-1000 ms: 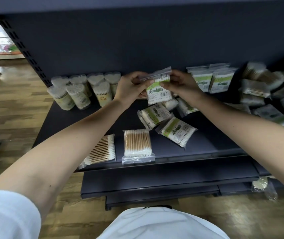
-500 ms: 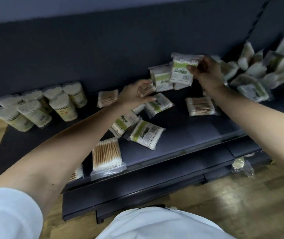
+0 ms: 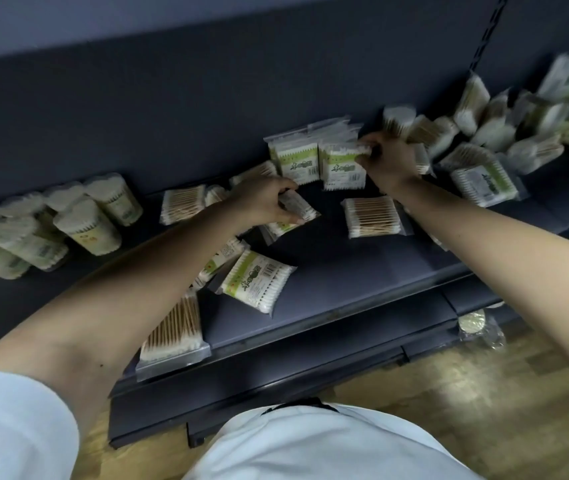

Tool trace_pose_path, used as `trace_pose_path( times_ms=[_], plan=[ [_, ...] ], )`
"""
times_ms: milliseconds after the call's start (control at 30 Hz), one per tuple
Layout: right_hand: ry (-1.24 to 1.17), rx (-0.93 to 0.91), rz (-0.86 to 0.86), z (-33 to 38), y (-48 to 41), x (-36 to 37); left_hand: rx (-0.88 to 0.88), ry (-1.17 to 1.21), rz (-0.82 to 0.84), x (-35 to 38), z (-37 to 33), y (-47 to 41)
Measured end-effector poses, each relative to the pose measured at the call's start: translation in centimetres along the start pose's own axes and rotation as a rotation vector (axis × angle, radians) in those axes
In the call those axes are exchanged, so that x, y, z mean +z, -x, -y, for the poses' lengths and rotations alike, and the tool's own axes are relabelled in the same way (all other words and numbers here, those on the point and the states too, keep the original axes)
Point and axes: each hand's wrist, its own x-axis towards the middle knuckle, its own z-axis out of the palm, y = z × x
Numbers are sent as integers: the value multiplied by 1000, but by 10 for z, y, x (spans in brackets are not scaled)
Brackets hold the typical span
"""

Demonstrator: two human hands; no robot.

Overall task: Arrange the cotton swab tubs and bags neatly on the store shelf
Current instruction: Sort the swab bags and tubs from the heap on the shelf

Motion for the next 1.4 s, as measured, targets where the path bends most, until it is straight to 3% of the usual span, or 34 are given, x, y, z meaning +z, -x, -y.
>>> trace_pose_path(
  times_ms=[167,400,633,800,900,1000,1067,1167,1267,1400],
  plan=[
    [155,-230,116,-10,-10,0,0,72,6,9,-13,-12],
    [155,-310,126,-20,-25,-3,-21,174,-42,16,-24,-19],
    [136,-424,119,-32,-30,0,-71,394,-222,25,-22,-17],
    [90,-610,-202,-27,-25,5,-86,444,-281,27,-19,-16],
    [17,-807,-283,-9,-21,10,-54,471,-275,28,-23,-12],
    [-142,-893,33,15,-12,12,-22,432,-271,29,-27,-7],
    [-142,-788,296,26,-8,17,-16,402,-292,29,-28,-3],
    [-118,-610,550,30,-6,26,-5,363,-343,29,-23,5],
    [-111,-551,614,31,-4,31,-1,316,-368,28,-14,15],
    [-297,-479,592,34,-5,31,-55,356,-480,21,-14,23]
  ],
)
